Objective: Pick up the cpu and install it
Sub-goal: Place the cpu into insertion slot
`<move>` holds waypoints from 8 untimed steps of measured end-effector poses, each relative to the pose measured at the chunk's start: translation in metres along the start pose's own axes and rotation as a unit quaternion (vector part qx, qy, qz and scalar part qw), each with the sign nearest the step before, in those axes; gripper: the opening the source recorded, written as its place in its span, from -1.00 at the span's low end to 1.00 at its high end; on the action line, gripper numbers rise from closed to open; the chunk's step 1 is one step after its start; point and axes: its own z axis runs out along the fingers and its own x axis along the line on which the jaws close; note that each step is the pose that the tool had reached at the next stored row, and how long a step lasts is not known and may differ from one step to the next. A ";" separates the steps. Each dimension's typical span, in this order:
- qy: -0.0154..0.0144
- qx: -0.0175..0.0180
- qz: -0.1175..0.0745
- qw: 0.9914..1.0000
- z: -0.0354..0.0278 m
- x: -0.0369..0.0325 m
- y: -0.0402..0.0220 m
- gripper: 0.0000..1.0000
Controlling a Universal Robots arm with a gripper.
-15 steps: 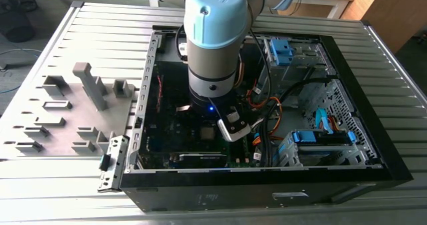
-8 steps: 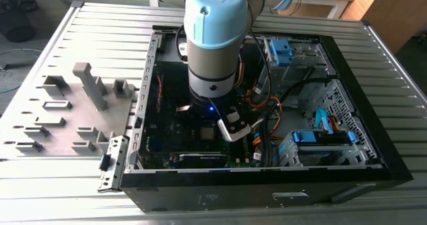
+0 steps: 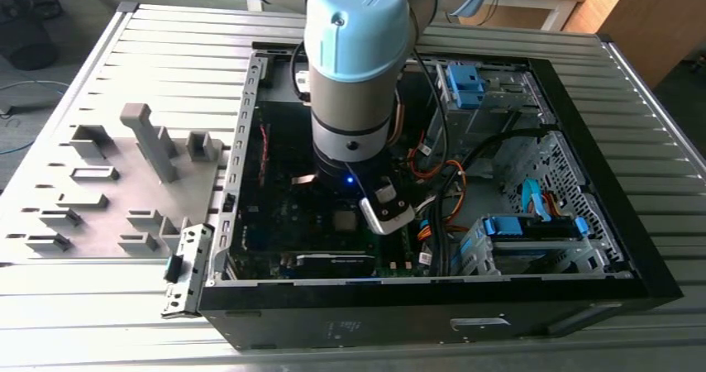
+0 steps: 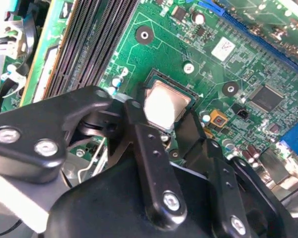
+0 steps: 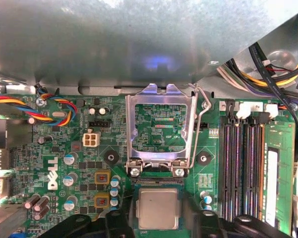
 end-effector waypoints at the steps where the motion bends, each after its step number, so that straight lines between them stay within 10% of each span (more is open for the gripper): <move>1: 0.000 0.000 0.000 1.000 0.0001 -0.0002 0.0000 0.06; 8: 0.000 0.000 0.000 1.000 0.0000 0.0002 0.0000 0.19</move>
